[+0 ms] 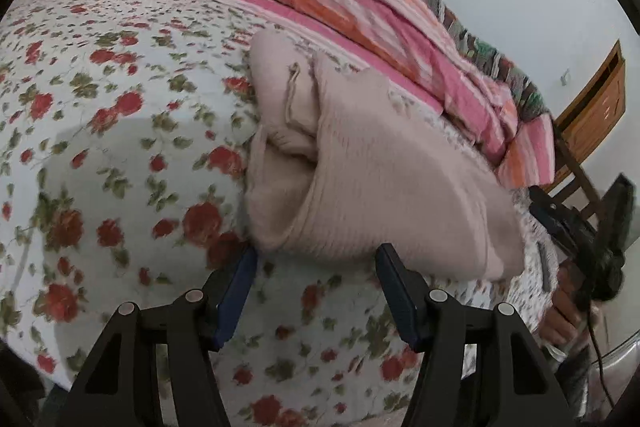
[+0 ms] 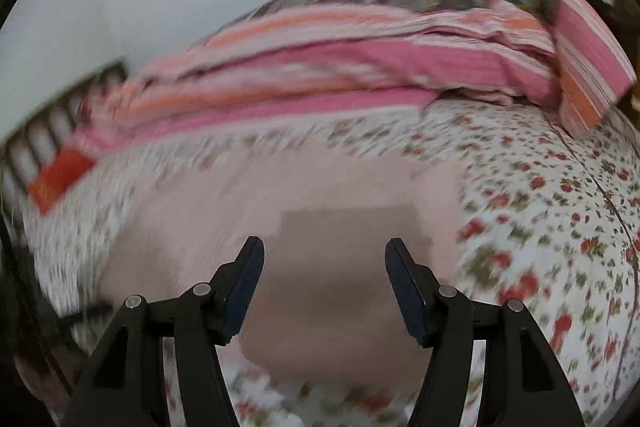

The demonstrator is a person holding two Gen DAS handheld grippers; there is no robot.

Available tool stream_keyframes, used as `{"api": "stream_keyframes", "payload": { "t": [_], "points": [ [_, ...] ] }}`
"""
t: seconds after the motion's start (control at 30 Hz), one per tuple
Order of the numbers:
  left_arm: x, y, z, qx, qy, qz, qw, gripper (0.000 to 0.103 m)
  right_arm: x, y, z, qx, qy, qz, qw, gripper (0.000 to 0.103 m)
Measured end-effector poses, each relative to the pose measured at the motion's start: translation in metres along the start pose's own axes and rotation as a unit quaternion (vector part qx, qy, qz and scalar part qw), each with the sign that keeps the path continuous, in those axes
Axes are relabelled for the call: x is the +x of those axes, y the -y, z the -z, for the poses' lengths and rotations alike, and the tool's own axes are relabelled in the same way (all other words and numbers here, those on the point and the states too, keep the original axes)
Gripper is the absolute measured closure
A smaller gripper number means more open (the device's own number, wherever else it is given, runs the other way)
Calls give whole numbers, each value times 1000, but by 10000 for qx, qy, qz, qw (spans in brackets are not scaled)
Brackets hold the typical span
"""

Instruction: Fold small clothes

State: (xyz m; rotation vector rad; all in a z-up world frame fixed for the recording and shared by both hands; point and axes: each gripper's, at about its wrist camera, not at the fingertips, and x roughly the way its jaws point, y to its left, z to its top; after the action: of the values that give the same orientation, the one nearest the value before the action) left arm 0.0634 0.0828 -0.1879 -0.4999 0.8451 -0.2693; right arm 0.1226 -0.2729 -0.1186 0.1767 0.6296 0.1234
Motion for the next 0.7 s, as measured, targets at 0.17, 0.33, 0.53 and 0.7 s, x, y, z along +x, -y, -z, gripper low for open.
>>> {"api": "stream_keyframes", "payload": {
  "t": [0.17, 0.33, 0.53, 0.7],
  "points": [
    [11, 4, -12, -302, 253, 321, 9987, 46, 12, 43, -4, 580, 468, 150, 9971, 41],
    [29, 8, -30, -530, 399, 345, 9972, 50, 20, 76, -2, 815, 176, 236, 9962, 41],
    [41, 9, -51, -816, 745, 296, 9934, 52, 1, 113, 2, 1204, 415, 236, 9916, 41],
    [52, 20, -64, -850, 861, -94, 9926, 78, -8, 135, 6, 1412, 455, 391, 9882, 41]
  ]
}}
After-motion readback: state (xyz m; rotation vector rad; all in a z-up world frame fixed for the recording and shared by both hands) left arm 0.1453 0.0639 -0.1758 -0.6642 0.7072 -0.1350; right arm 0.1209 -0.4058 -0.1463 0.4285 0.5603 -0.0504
